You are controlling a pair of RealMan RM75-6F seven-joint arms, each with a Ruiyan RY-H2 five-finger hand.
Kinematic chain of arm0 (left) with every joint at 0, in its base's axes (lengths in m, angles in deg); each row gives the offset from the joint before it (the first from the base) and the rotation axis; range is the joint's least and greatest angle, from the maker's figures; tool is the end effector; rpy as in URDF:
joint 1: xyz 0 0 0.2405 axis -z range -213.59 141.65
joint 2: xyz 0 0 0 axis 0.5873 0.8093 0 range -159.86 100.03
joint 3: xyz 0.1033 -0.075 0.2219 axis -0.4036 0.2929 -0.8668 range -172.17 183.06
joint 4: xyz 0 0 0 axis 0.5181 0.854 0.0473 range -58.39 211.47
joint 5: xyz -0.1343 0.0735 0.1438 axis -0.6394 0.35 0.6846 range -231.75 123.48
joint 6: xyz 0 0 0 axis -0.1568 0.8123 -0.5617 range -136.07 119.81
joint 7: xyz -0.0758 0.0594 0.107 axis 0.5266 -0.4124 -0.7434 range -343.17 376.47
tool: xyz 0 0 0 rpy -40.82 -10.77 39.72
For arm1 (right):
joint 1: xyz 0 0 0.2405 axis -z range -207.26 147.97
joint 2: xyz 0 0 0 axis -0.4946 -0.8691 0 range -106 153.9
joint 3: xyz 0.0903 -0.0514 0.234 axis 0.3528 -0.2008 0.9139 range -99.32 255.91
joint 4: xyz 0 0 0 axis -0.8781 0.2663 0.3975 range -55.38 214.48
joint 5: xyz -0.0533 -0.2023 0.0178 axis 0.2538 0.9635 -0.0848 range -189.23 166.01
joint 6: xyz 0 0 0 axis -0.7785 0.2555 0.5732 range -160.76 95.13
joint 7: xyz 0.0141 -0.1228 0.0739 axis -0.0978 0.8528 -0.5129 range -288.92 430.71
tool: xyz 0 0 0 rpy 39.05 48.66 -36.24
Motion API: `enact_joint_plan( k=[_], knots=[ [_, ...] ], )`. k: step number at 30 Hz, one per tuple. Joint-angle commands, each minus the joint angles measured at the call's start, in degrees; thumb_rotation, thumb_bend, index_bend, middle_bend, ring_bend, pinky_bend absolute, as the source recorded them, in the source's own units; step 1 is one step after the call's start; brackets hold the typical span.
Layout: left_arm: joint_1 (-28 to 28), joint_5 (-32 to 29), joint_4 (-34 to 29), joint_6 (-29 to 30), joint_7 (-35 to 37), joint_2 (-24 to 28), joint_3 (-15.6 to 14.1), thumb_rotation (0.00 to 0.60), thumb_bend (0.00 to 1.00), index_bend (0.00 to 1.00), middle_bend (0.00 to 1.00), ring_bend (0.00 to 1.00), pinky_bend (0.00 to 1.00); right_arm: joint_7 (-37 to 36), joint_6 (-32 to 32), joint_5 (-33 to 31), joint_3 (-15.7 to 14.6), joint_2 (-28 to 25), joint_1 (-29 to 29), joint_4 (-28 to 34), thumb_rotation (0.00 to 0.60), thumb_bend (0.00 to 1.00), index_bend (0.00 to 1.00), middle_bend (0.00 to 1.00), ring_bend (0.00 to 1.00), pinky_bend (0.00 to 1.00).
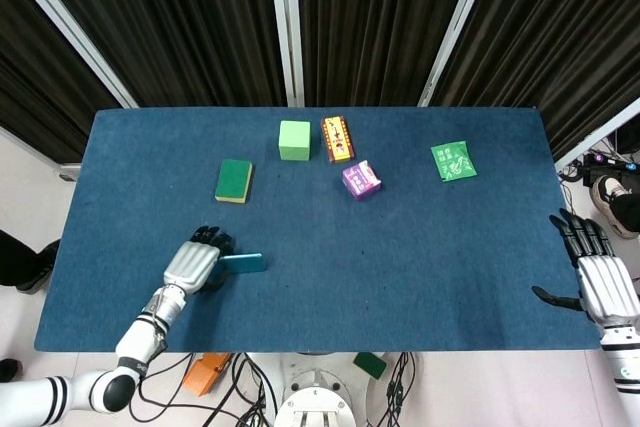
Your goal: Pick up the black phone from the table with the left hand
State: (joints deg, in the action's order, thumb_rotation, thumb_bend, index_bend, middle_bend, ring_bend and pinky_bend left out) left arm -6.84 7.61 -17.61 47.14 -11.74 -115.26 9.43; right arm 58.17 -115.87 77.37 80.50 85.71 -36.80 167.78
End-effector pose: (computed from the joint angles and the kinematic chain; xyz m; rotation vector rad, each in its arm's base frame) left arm -0.2129 0.2611 -0.0224 -1.8822 -1.1130 -0.6682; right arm -0.3173 -0.1926 0.1710 1.4303 -0.9805 1.0092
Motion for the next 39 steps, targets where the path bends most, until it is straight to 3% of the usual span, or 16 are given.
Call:
enact_joint_plan(
  k=[1,13,18,22,28,34,39],
  knots=[
    [0.61,-0.35,0.1,0.34,-0.57,-0.2,0.17,0.6,0.52,0.25,0.16,0.06,0.04,-0.05,0.03,-0.06,0.01,0.0,0.02,-0.04,0.6,0.15,0.0,0.0,0.0,0.0],
    [-0.08,2.38,-2.86,5.73,0.9,1.86,0.17,0.6,0.5,0.16,0.14,0.06,0.04,-0.23,0.4,-0.3,0.11,0.01,-0.03,-0.26,0.6,0.15,0.0,0.0,0.0,0.0],
    [-4.69,7.0,-4.99,15.38,5.3,5.43,0.54,0.6,0.46,0.16,0.13,0.06,0.04,-0.36,0.1,-0.33,0.19,-0.22,0.13,-0.28,0.6,0.15,0.0,0.0,0.0,0.0],
    [-10.12,10.97,-4.84,25.04,9.8,8.68,0.29,0.6,0.32,0.16,0.14,0.06,0.04,-0.66,-0.26,-0.2,0.2,-0.22,0.31,-0.46,0.6,0.15,0.0,0.0,0.0,0.0],
    [-18.57,15.65,-4.51,34.27,16.85,15.42,-3.66,0.6,0.16,0.14,0.11,0.05,0.04,-1.01,-1.36,0.43,0.08,-0.03,0.79,-0.67,0.6,0.15,0.0,0.0,0.0,0.0],
    [-25.11,19.96,-3.57,38.96,20.64,20.15,-8.69,0.6,0.15,0.14,0.11,0.05,0.04,-0.55,-2.15,1.22,-0.07,-0.05,1.03,-0.2,0.6,0.15,0.0,0.0,0.0,0.0],
    [-27.85,21.29,-2.59,40.18,21.9,21.77,-9.94,0.6,0.15,0.14,0.11,0.05,0.04,0.4,-2.02,1.95,-0.08,-0.12,0.64,0.71,0.6,0.15,0.0,0.0,0.0,0.0]
  ],
)
